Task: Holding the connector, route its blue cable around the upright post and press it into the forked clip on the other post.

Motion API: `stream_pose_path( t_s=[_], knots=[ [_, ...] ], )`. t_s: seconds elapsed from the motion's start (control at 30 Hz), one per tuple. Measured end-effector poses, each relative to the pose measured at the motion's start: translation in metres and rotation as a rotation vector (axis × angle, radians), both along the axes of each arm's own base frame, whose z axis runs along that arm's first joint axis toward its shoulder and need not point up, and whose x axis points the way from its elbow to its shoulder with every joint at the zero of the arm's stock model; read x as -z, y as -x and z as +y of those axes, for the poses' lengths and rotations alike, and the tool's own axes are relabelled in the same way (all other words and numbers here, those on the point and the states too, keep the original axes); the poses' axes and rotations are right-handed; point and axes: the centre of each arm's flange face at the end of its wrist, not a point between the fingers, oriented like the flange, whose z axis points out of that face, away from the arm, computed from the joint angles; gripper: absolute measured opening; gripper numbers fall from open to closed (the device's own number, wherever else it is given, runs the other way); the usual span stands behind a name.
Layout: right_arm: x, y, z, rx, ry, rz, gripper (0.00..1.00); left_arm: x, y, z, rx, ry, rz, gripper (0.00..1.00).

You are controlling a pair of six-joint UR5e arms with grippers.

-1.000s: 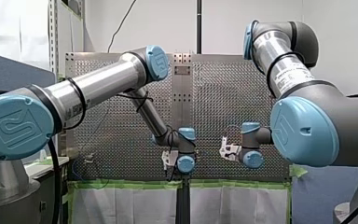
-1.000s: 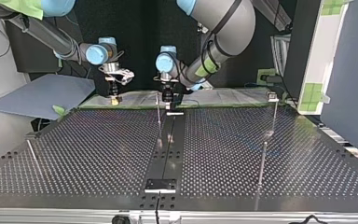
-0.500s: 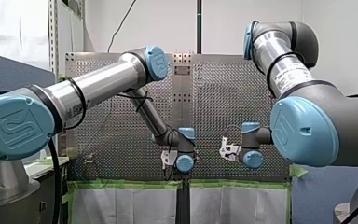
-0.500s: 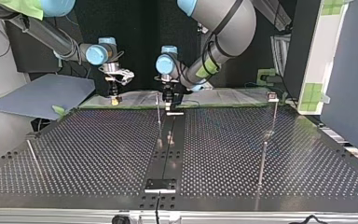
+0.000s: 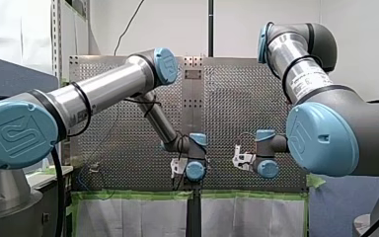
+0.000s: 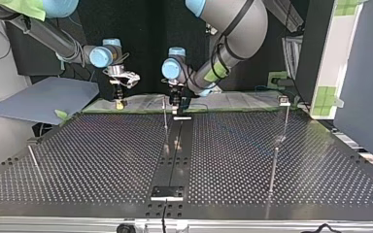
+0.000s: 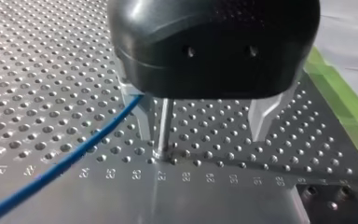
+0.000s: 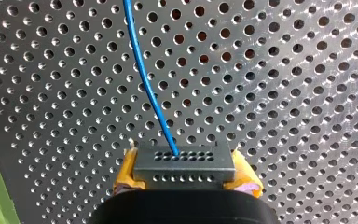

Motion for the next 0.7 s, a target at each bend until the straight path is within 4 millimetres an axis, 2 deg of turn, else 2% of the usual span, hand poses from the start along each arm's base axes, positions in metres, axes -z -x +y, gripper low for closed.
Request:
stream_pose_path(
  t_s=[0.33, 0.7],
  knots=[
    [0.000, 0.000, -0.001, 0.000, 0.001, 0.000, 0.00, -0.023, 0.010, -0.011, 0.028, -0.017, 0.017, 0.99],
    [0.000, 0.000, 0.000, 0.000, -0.001, 0.000, 0.00, -0.016, 0.024, -0.008, 0.042, -0.049, 0.050, 0.99]
  ],
)
